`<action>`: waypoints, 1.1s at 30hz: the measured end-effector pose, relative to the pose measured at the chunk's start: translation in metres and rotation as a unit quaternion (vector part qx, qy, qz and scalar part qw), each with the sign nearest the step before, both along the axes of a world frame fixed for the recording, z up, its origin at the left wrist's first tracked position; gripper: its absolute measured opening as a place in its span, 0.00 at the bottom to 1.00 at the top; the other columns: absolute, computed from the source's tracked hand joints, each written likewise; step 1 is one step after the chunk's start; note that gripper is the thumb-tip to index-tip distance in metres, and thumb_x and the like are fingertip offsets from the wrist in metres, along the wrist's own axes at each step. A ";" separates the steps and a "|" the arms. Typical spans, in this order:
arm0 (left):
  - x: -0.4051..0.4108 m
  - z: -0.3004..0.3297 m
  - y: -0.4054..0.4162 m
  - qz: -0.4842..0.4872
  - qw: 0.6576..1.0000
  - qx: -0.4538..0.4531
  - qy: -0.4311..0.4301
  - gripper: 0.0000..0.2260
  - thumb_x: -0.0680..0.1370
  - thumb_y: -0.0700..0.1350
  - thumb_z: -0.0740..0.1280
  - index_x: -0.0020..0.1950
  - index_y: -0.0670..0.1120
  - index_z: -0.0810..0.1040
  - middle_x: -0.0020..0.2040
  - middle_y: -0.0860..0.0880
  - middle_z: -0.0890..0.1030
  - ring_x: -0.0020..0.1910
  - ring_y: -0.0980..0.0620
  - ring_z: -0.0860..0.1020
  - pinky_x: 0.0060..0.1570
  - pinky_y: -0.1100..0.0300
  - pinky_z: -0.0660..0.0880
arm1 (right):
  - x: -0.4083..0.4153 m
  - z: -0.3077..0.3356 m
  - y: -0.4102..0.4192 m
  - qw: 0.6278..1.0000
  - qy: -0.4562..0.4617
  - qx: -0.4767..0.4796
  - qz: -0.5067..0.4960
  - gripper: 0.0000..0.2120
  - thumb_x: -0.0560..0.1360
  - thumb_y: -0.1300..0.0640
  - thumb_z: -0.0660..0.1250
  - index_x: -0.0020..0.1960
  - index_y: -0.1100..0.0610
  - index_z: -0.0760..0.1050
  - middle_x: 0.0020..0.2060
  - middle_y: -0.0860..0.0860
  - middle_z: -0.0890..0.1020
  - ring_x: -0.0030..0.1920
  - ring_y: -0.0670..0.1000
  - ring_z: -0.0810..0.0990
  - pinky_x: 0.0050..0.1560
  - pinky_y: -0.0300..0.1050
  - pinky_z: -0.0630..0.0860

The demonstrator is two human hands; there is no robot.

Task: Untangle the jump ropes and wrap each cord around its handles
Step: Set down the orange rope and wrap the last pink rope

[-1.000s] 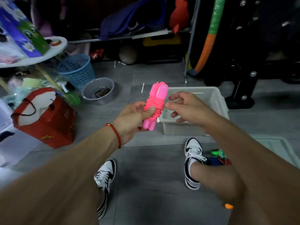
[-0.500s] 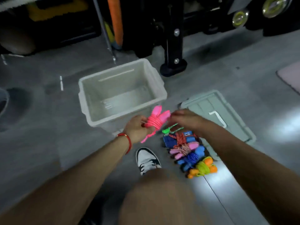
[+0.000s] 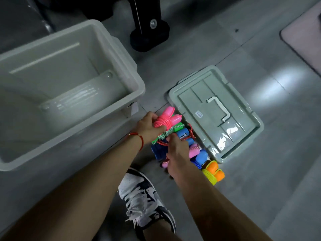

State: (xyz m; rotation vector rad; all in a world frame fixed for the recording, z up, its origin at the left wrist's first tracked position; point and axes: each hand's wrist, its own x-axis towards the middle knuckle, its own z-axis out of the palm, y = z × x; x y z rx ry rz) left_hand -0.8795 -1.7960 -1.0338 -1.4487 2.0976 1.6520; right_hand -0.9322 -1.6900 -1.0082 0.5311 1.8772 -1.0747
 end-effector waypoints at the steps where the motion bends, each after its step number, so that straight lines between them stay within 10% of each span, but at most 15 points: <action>1: -0.004 -0.003 -0.001 0.008 1.000 0.023 0.006 0.18 0.71 0.51 0.75 0.56 0.51 0.73 0.53 0.51 0.80 0.51 0.51 0.79 0.53 0.54 0.77 | 0.001 -0.014 -0.003 1.000 0.015 0.002 -0.014 0.26 0.66 0.41 0.65 0.59 0.55 0.70 0.53 0.57 0.80 0.48 0.59 0.82 0.35 0.49 0.80; 5: -0.006 -0.011 -0.009 0.026 0.994 0.106 0.024 0.21 0.71 0.48 0.76 0.57 0.52 0.69 0.52 0.49 0.79 0.51 0.49 0.79 0.55 0.48 0.79 | -0.005 -0.075 -0.009 0.996 0.062 0.025 -0.056 0.43 0.51 0.33 0.64 0.61 0.54 0.67 0.55 0.59 0.79 0.52 0.63 0.81 0.53 0.62 0.80; 10: 0.008 -0.018 -0.026 -0.016 0.995 0.100 0.003 0.30 0.67 0.45 0.75 0.63 0.50 0.64 0.56 0.46 0.77 0.56 0.45 0.78 0.58 0.42 0.77 | -0.008 -0.030 -0.016 0.993 0.031 -0.031 -0.111 0.27 0.63 0.35 0.72 0.52 0.55 0.79 0.48 0.55 0.85 0.43 0.55 0.85 0.38 0.48 0.83; 14: 0.016 -0.014 -0.023 -0.004 0.985 0.145 0.093 0.30 0.72 0.31 0.69 0.70 0.49 0.66 0.65 0.51 0.78 0.58 0.47 0.80 0.53 0.51 0.80 | -0.018 -0.045 -0.029 0.996 0.018 -0.023 -0.084 0.56 0.41 0.23 0.76 0.59 0.56 0.75 0.51 0.55 0.83 0.44 0.57 0.85 0.34 0.51 0.82; 19: 0.029 -0.005 -0.005 0.110 0.972 0.164 0.125 0.19 0.74 0.35 0.70 0.62 0.51 0.78 0.43 0.49 0.83 0.40 0.53 0.78 0.37 0.61 0.73 | -0.018 -0.037 -0.034 0.994 -0.018 -0.100 -0.034 0.47 0.51 0.31 0.81 0.60 0.57 0.73 0.50 0.56 0.84 0.41 0.54 0.86 0.31 0.46 0.80; 23: 0.043 0.020 0.017 0.131 0.969 0.142 0.154 0.19 0.66 0.47 0.74 0.56 0.61 0.80 0.45 0.51 0.86 0.44 0.48 0.83 0.47 0.48 0.81 | -0.009 -0.013 -0.012 0.974 0.023 -0.221 0.033 0.20 0.70 0.44 0.77 0.50 0.56 0.75 0.35 0.55 0.77 0.33 0.51 0.76 0.37 0.46 0.74; 29: 0.065 0.118 0.029 0.082 0.946 0.155 0.271 0.18 0.72 0.46 0.68 0.58 0.65 0.79 0.48 0.39 0.82 0.37 0.50 0.77 0.37 0.61 0.74 | 0.002 0.072 0.013 0.940 0.110 -0.309 0.099 0.38 0.66 0.38 0.78 0.60 0.65 0.69 0.42 0.64 0.75 0.40 0.60 0.76 0.41 0.58 0.77; 33: 0.105 0.186 0.004 0.089 0.925 0.162 0.333 0.20 0.76 0.43 0.65 0.68 0.50 0.75 0.43 0.41 0.80 0.36 0.49 0.77 0.37 0.62 0.72 | 0.018 0.136 -0.017 0.908 0.140 -0.361 0.162 0.31 0.68 0.41 0.77 0.59 0.61 0.71 0.43 0.57 0.75 0.41 0.54 0.76 0.45 0.55 0.79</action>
